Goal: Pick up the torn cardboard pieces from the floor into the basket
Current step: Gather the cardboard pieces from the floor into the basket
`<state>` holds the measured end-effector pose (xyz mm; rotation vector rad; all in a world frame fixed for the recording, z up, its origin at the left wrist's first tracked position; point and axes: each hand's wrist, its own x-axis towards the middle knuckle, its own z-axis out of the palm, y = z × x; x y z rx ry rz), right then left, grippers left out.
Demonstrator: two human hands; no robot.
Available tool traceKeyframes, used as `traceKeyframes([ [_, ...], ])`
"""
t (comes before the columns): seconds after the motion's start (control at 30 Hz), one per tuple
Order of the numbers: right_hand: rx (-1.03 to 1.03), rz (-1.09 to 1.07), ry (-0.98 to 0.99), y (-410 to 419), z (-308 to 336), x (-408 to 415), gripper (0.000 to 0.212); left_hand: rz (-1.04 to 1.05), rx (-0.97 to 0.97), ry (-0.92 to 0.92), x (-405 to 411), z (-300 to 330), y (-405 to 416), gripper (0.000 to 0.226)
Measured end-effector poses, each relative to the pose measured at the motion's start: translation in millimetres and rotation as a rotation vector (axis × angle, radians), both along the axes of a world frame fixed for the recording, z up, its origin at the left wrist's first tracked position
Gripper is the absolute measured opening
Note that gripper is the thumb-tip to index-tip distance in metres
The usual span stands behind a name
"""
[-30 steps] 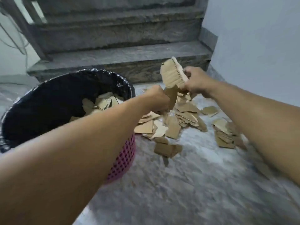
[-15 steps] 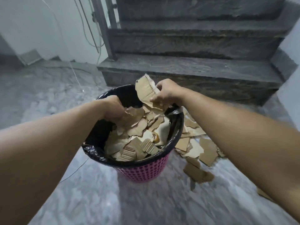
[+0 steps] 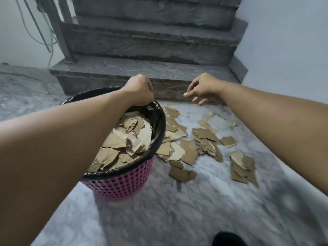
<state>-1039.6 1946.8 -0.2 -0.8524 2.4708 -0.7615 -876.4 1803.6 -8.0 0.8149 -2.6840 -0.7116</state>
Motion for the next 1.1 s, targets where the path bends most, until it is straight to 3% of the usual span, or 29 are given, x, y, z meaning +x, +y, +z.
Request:
traceKeyframes([
  [0.2,0.294,-0.12,-0.076,109,-56,-69,0.019,-0.209,0.133,-0.102,-95,-37,84,0.018],
  [0.43,0.427,-0.267,-0.31,185,-168,-152,0.017,-0.126,0.197,-0.523,-160,-159,112,0.047],
  [0.53,0.364,-0.301,-0.384,183,-215,-175,0.021,0.068,0.231,-0.611,-168,-216,96,0.056],
  [0.7,0.272,-0.371,-0.406,144,-270,-188,0.044,0.519,0.433,-0.553,-167,-278,65,0.057],
  [0.83,0.238,-0.439,-0.432,114,-291,-187,0.068,0.845,0.511,-0.558,-166,-327,39,0.094],
  [0.87,0.214,-0.478,-0.433,107,-296,-186,0.08,0.889,0.549,-0.507,-171,-339,31,0.09],
  [0.93,0.193,-0.563,-0.414,95,-304,-179,0.099,0.848,0.458,-0.428,-165,-360,19,0.048],
  [0.97,0.184,-0.59,-0.396,89,-308,-174,0.103,0.866,0.333,-0.429,-164,-366,15,0.046],
  [1.03,0.151,-0.609,-0.407,77,-320,-166,0.105,0.834,0.332,-0.351,-160,-359,12,0.034],
  [1.07,0.123,-0.622,-0.428,72,-324,-161,0.106,0.938,0.375,-0.397,-159,-346,16,0.046],
  [1.1,0.081,-0.636,-0.44,69,-326,-157,0.105,1.075,0.391,-0.505,-169,-331,24,0.077],
])
